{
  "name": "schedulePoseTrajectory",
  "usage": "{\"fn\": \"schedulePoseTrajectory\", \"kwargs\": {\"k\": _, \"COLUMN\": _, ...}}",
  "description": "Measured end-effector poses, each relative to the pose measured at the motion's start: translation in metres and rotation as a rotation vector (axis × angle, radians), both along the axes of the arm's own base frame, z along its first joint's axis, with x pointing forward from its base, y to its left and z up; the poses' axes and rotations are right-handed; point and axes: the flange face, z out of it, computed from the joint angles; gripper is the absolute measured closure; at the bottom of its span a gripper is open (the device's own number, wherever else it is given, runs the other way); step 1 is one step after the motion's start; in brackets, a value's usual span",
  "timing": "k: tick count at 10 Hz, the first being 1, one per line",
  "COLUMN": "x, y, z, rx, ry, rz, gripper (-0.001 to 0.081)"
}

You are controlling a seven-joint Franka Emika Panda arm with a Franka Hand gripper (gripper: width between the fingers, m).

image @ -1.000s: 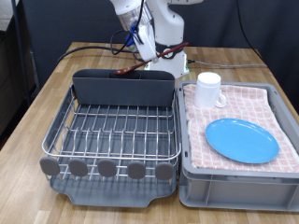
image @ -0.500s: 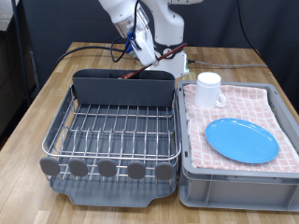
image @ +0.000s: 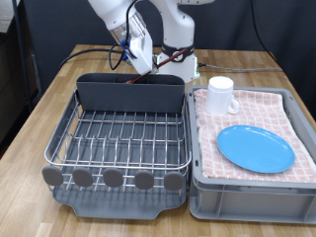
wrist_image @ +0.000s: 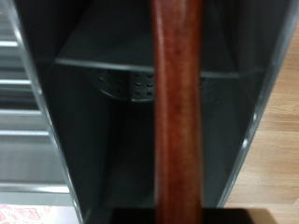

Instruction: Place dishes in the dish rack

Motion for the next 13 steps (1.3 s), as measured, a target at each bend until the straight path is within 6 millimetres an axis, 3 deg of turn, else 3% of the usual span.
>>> {"fn": "schedulePoseTrajectory", "kwargs": {"k": 1, "x": 0.000, "y": -0.004, "z": 0.000, "rx": -0.017, "ry": -0.006, "rz": -0.004, "gripper": 0.0698}}
{"fn": "schedulePoseTrajectory", "kwargs": {"k": 2, "x": 0.002, "y": -0.010, "z": 0.000, "rx": -0.062, "ry": -0.017, "rz": -0.007, "gripper": 0.0534}}
{"fn": "schedulePoseTrajectory", "kwargs": {"k": 3, "x": 0.004, "y": -0.015, "z": 0.002, "rx": -0.130, "ry": -0.016, "rz": -0.003, "gripper": 0.0534}}
{"fn": "schedulePoseTrajectory", "kwargs": {"k": 5, "x": 0.013, "y": -0.016, "z": 0.007, "rx": -0.294, "ry": -0.026, "rz": -0.007, "gripper": 0.0210}}
{"fn": "schedulePoseTrajectory", "kwargs": {"k": 6, "x": 0.019, "y": -0.011, "z": 0.012, "rx": -0.398, "ry": -0.032, "rz": -0.003, "gripper": 0.0210}}
{"fn": "schedulePoseTrajectory", "kwargs": {"k": 7, "x": 0.023, "y": 0.000, "z": 0.018, "rx": -0.485, "ry": -0.029, "rz": -0.005, "gripper": 0.0062}}
{"fn": "schedulePoseTrajectory", "kwargs": {"k": 9, "x": 0.032, "y": 0.027, "z": 0.038, "rx": -0.611, "ry": -0.038, "rz": -0.028, "gripper": 0.0016}}
{"fn": "schedulePoseTrajectory", "kwargs": {"k": 13, "x": 0.037, "y": 0.075, "z": 0.083, "rx": -0.702, "ry": -0.107, "rz": 0.002, "gripper": 0.0004}}
